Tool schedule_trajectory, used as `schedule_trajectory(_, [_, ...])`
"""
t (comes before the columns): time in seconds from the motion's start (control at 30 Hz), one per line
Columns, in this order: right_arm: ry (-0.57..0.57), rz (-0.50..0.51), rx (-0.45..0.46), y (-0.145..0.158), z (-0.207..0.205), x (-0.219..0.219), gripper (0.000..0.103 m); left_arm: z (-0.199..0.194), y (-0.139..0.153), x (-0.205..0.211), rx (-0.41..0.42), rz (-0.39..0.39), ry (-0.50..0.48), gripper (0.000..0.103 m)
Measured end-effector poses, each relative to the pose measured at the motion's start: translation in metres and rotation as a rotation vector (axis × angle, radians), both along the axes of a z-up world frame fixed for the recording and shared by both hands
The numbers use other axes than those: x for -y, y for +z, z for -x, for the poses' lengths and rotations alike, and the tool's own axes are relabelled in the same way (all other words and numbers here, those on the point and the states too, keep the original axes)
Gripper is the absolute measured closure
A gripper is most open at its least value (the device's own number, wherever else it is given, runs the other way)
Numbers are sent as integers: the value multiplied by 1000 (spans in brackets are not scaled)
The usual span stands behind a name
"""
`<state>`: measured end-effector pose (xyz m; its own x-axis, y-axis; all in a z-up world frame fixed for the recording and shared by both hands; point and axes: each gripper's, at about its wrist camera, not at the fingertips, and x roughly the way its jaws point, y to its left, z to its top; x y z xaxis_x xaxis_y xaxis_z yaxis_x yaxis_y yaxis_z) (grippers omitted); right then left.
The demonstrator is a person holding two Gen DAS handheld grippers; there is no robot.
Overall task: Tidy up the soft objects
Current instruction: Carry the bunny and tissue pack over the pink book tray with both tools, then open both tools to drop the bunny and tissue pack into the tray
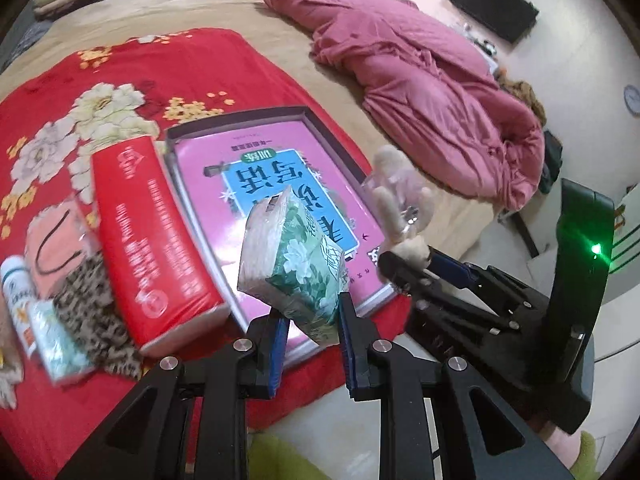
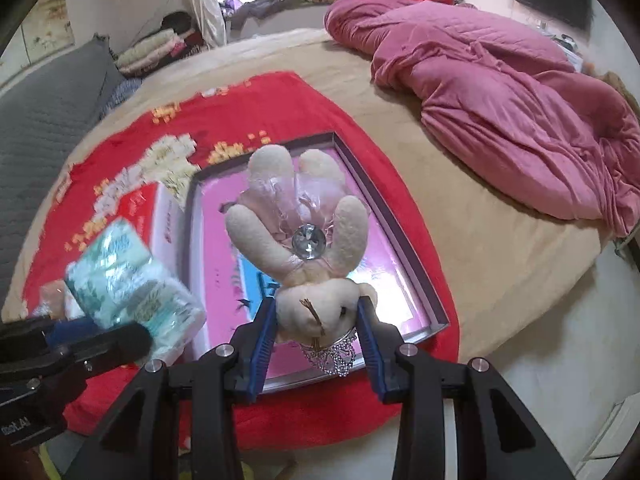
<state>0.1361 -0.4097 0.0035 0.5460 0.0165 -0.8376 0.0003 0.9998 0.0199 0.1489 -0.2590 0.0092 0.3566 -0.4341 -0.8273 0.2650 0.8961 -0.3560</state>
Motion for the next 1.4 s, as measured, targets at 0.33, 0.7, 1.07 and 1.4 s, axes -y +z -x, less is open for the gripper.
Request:
schedule_trajectory(0.33, [-34,-6,-84,-32,-31,25,63,-22,-35,36,-91,-61,-63,79])
schedule_trajectory(0.7, [-56,6,-185,-57,-46,36,61,-28,-63,43,-183,-83,-97,79])
schedule_trajectory(1.07, [-70,5,-200,-61,-42,39,49,-32,-72,46,-216,-101,-115,78])
schedule_trajectory(1.4, [-121,-13,-140,-38,-26,54,45,-36,-77,52,-222,-118,-117,75])
